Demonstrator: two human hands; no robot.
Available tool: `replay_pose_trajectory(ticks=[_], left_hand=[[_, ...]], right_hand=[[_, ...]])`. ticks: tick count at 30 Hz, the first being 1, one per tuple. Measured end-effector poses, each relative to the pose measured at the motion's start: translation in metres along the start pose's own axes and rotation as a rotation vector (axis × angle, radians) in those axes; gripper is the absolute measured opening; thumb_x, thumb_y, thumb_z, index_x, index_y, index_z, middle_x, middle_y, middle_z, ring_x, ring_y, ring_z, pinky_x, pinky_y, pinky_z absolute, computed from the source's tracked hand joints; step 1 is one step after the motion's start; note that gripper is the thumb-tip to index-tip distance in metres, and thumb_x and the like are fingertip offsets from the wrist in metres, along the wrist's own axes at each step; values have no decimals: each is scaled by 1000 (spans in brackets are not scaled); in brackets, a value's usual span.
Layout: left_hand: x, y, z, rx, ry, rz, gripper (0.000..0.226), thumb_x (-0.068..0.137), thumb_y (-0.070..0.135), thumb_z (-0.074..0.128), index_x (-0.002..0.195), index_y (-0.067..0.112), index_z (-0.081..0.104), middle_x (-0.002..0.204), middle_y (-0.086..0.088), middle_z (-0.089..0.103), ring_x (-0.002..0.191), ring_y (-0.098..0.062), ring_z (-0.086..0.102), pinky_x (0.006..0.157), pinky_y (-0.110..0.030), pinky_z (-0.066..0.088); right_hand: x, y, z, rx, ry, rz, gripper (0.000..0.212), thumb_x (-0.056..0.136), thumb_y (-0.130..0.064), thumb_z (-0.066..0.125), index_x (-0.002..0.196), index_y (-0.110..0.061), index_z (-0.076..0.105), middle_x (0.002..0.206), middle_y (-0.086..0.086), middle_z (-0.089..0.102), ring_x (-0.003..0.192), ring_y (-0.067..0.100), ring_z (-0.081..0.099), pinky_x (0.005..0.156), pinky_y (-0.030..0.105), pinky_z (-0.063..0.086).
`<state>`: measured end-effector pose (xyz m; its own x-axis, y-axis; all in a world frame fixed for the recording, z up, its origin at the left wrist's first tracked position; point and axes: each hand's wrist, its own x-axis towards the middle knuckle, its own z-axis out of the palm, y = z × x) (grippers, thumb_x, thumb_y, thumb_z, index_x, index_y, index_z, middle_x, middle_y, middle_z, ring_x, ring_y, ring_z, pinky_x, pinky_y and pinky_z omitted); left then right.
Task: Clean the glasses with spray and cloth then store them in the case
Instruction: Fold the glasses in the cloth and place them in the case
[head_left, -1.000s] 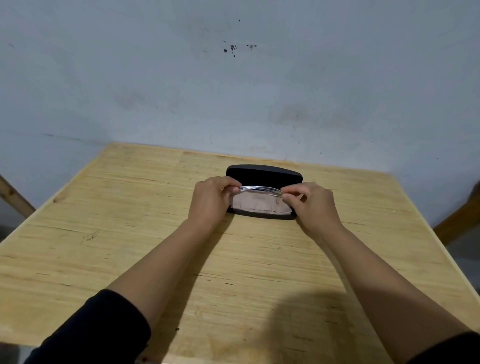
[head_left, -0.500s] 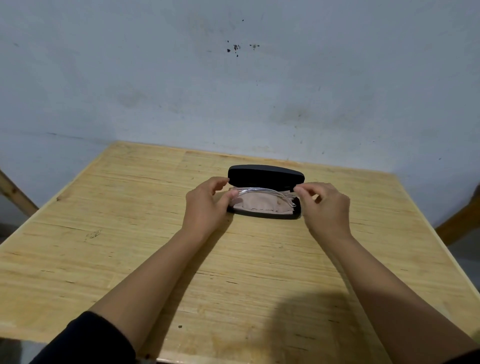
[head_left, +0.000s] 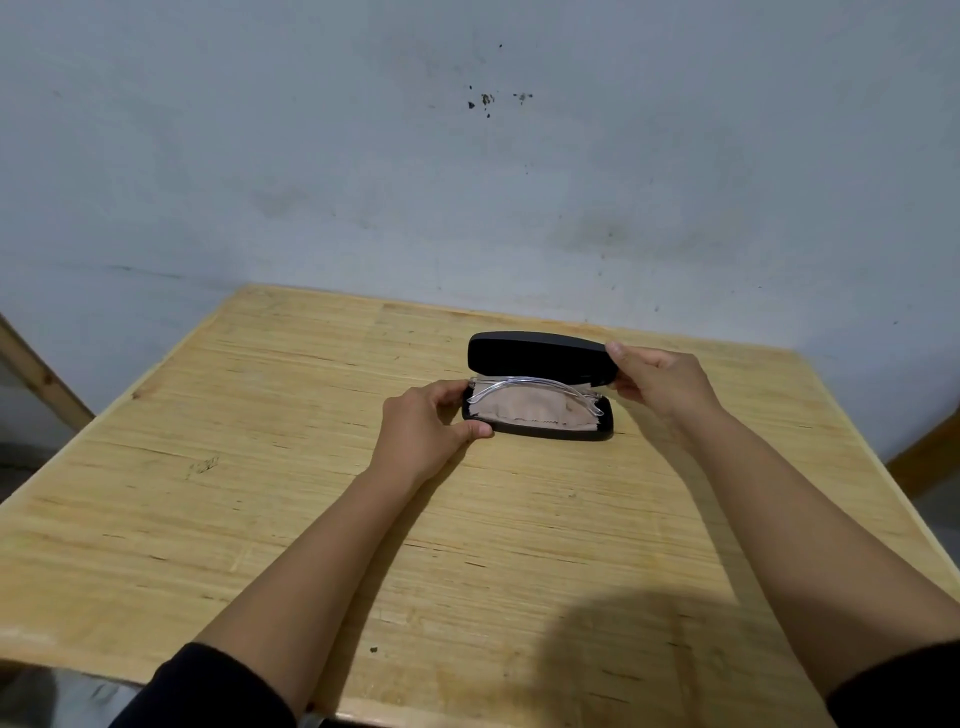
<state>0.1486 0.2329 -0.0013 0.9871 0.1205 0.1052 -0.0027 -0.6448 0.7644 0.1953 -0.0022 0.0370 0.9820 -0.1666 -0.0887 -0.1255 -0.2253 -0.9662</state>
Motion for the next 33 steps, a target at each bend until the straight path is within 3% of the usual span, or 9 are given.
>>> replay_pose_trajectory(ticks=[4, 6, 12, 15, 18, 19, 24, 30, 33], left_hand=[[0, 0, 1, -19, -3, -21, 60, 65, 30, 81, 121, 22, 61, 115, 2, 68, 108, -3, 59, 86, -1, 28], [-1, 0, 1, -34, -6, -35, 60, 65, 29, 82, 121, 21, 61, 115, 1, 68, 108, -3, 59, 88, -4, 30], [-2, 3, 0, -78, -3, -61, 58, 64, 26, 83, 118, 18, 63, 112, 0, 70, 102, -1, 59, 88, -8, 33], [-3, 4, 0, -94, 1, -66, 55, 65, 25, 83, 116, 18, 64, 109, 0, 71, 92, 4, 55, 89, -12, 34], [-3, 4, 0, -101, 2, -70, 56, 66, 25, 82, 118, 17, 62, 110, 1, 70, 97, 1, 57, 91, -14, 35], [-3, 4, 0, -99, 2, -73, 57, 67, 24, 81, 120, 18, 61, 110, 2, 70, 100, -1, 58, 92, -15, 34], [-5, 3, 0, -72, 2, -52, 54, 71, 23, 78, 121, 18, 60, 110, 1, 70, 109, -9, 60, 96, -18, 34], [-9, 4, -1, -76, -7, -28, 51, 74, 27, 76, 122, 23, 59, 113, 3, 69, 109, -10, 60, 103, -27, 40], [-10, 5, -1, -67, 8, 3, 51, 76, 27, 73, 124, 26, 57, 114, 3, 69, 110, -11, 60, 97, -22, 40]], right_hand=[[-1, 1, -2, 58, -43, -2, 13, 84, -25, 69, 90, -14, 73, 79, -2, 70, 75, 13, 63, 73, 15, 55], [-5, 4, -4, 58, -51, -40, 4, 83, -24, 69, 84, -21, 72, 84, -6, 71, 80, 11, 64, 73, 12, 54], [-19, 15, -7, 50, -61, -134, 24, 85, -20, 68, 107, -14, 70, 94, -8, 69, 85, 1, 63, 61, 2, 46], [-24, 22, -8, -4, -57, -177, 22, 84, -21, 68, 105, -17, 71, 94, -10, 70, 84, -5, 66, 67, 6, 48], [-26, 30, -11, -103, -42, -202, 22, 82, -22, 70, 104, -22, 72, 104, -6, 71, 101, 5, 64, 88, 21, 50], [-27, 33, -11, -148, -48, -222, 23, 82, -21, 70, 105, -21, 72, 109, -4, 70, 104, 6, 62, 92, 20, 47], [-37, 38, -8, -292, -53, -314, 28, 83, -16, 68, 111, -15, 69, 121, 2, 66, 109, 1, 54, 84, -6, 34], [-48, 38, -6, -245, -78, -191, 46, 77, -21, 75, 121, -21, 62, 124, -2, 63, 97, -5, 56, 79, 2, 40], [-53, 41, 0, -223, -46, -174, 54, 76, -15, 76, 127, -20, 58, 130, 2, 59, 109, 7, 57, 87, 7, 40]])
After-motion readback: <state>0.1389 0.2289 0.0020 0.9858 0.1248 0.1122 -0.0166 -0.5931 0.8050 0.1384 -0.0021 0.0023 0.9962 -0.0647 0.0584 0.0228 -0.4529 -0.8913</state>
